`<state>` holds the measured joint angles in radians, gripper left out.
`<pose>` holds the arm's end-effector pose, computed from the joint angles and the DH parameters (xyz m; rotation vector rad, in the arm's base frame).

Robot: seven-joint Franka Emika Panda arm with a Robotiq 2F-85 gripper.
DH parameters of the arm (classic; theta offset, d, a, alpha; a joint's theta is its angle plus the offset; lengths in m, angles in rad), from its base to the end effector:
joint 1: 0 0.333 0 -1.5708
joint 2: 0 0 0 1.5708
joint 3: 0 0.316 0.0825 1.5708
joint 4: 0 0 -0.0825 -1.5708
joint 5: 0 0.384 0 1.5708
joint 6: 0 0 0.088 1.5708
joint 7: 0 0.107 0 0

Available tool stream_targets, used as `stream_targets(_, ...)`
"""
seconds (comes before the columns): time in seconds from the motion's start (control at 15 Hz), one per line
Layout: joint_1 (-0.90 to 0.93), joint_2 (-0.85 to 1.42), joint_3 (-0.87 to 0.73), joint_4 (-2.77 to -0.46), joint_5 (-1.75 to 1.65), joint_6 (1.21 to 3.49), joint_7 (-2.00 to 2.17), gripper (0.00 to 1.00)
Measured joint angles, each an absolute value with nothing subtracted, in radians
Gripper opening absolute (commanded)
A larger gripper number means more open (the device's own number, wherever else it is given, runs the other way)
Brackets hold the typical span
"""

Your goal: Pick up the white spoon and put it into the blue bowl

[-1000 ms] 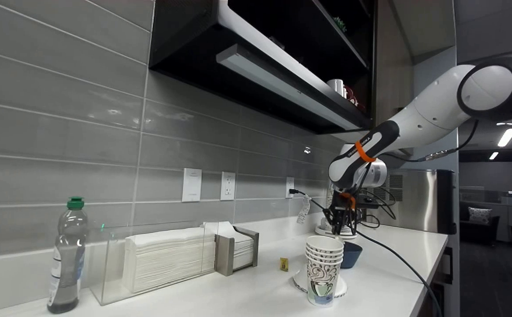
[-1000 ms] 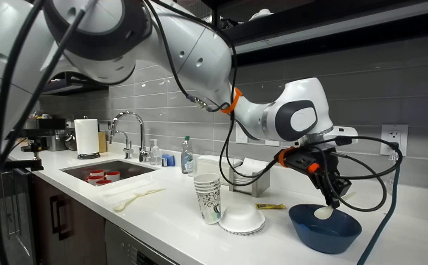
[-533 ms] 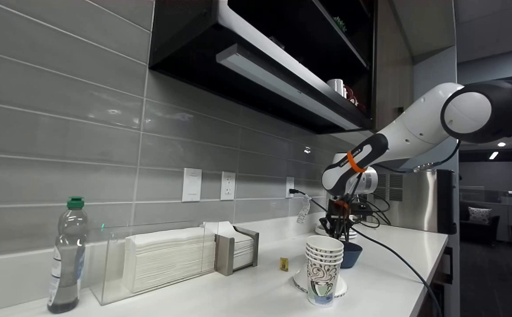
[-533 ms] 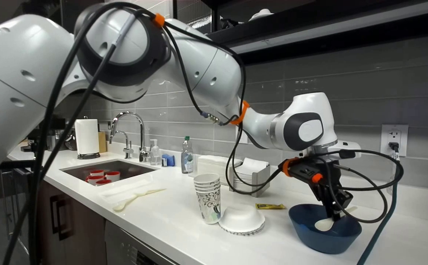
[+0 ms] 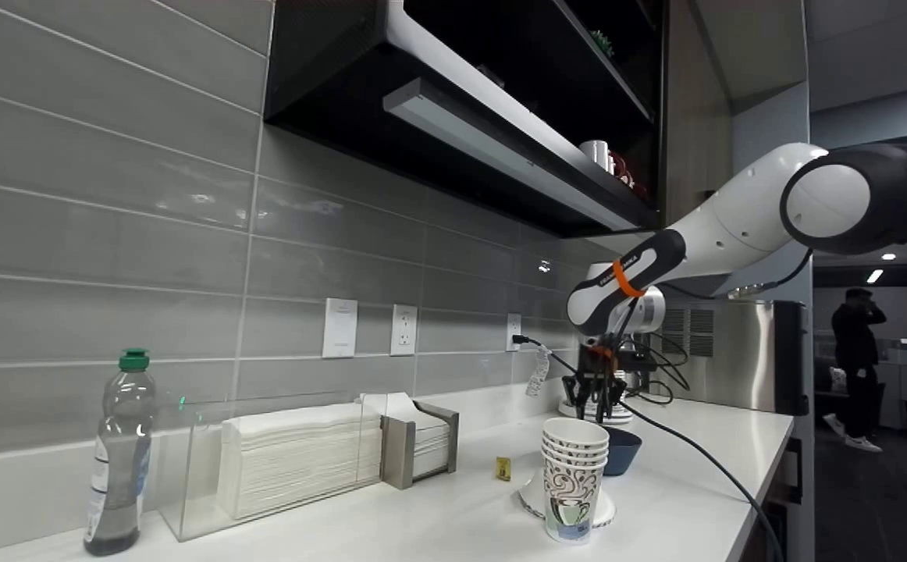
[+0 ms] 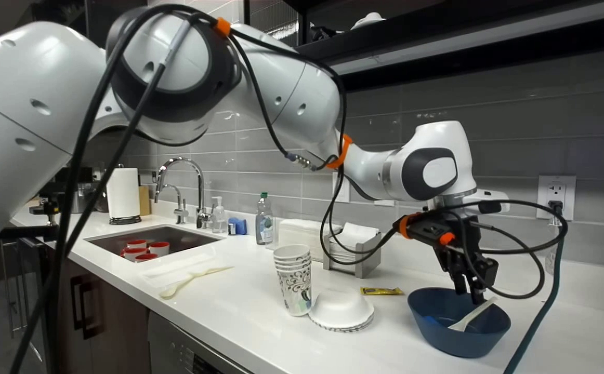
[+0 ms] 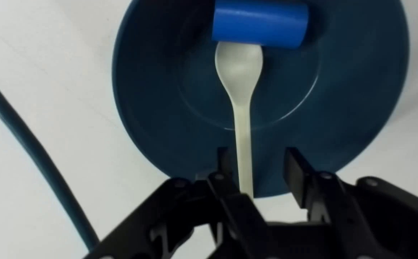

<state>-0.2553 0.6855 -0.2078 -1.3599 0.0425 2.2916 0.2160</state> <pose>0.6910 -0.3029 0.3487 2.8463 -0.9433 0.3728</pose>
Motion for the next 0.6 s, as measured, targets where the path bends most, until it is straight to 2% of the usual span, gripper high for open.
stream_targets(0.2,-0.247,0.565,-0.213,-1.431,0.036,2.265,0.215,0.95)
stream_targets(0.27,-0.243,0.516,-0.215,-1.468,0.032,2.255,0.211,0.99)
stream_targets(0.6,-0.247,0.265,-0.2,-1.71,0.038,2.209,0.017,1.0)
